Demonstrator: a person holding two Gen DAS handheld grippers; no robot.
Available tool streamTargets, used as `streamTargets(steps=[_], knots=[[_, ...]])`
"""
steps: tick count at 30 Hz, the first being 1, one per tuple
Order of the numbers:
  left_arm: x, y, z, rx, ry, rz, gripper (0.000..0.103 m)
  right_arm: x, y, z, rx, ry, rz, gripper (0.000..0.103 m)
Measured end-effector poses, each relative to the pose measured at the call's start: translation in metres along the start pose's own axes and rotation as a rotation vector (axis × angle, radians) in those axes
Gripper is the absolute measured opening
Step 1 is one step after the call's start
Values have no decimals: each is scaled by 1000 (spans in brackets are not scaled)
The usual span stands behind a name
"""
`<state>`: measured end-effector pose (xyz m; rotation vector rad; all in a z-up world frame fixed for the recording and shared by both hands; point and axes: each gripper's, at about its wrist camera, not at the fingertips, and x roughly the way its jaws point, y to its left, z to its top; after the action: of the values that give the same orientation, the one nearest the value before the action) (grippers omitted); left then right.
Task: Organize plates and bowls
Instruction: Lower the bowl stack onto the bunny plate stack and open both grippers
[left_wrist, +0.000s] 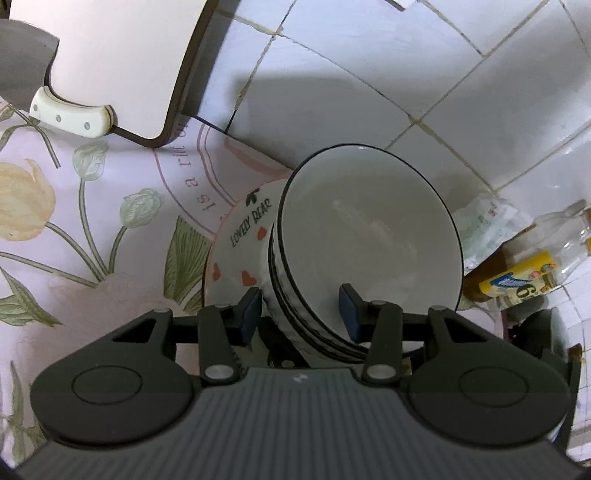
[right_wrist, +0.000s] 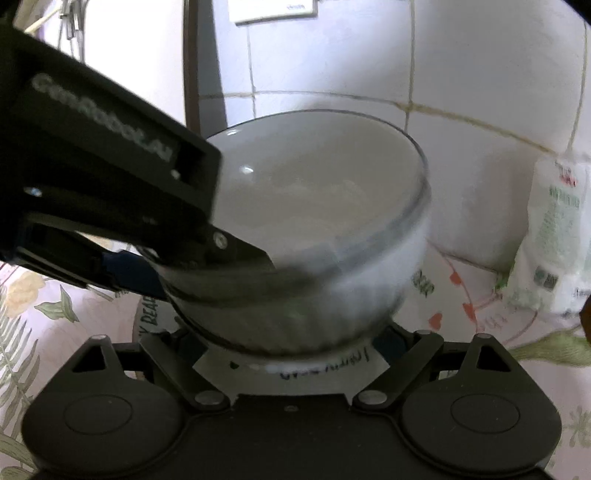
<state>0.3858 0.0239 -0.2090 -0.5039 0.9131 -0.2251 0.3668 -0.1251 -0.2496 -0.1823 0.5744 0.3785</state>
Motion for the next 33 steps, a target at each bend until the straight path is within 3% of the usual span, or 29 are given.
streamTargets(steps=[3, 7, 12, 20, 28, 33], knots=[[-2, -5, 1, 28, -3, 25, 44, -5, 6, -5, -22, -29, -24, 95], [-18, -8, -1, 46, -66, 30, 46, -14, 6, -9, 23, -24, -21, 95], [-49, -18, -5, 100, -133, 37, 48, -52, 6, -15, 62, -90, 28, 95], [-105, -32, -30, 168, -186, 7, 52, -115, -6, -17, 175, -131, 30, 95], [-168, -38, -54, 186, -231, -41, 53, -170, -4, -24, 150, -184, 25, 95], [-201, -44, -74, 215, -249, -27, 53, -210, -4, -18, 150, -204, -16, 95]])
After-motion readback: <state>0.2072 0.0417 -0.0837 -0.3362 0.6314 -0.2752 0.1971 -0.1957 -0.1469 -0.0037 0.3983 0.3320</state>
